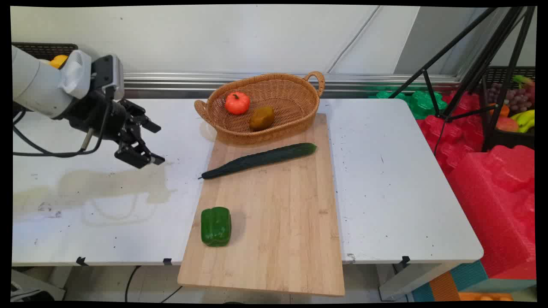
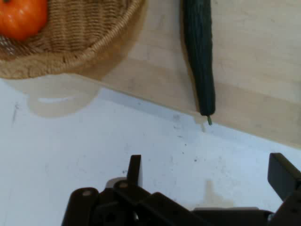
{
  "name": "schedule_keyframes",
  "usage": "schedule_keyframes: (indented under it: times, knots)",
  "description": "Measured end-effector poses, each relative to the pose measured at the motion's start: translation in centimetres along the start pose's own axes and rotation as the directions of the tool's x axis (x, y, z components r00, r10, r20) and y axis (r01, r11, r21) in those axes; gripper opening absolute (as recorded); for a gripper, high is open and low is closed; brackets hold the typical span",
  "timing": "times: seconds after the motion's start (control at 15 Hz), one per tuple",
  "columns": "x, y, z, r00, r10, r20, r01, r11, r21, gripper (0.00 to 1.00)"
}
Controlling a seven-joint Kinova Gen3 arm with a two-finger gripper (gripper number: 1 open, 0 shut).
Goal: Pick up the potato from the vegetable basket
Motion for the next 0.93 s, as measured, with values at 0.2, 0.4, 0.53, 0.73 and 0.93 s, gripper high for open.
schedule_keyframes:
  times: [0.2,0.4,0.53,0.73,0.93]
  knots:
    - [0.8,-0.8,-0.4,0.999,-0.010,-0.030,0.011,1.000,0.019,1.00]
    - [2.2,-1.6,-0.8,0.998,-0.019,-0.067,0.022,0.999,0.038,1.00]
    - [3.6,-2.4,-1.0,0.994,-0.028,-0.103,0.034,0.998,0.057,1.00]
    - [6.0,-3.7,-1.1,0.988,-0.042,-0.150,0.055,0.995,0.082,1.00]
    - [8.8,-5.1,-0.6,0.982,-0.056,-0.182,0.076,0.992,0.104,1.00]
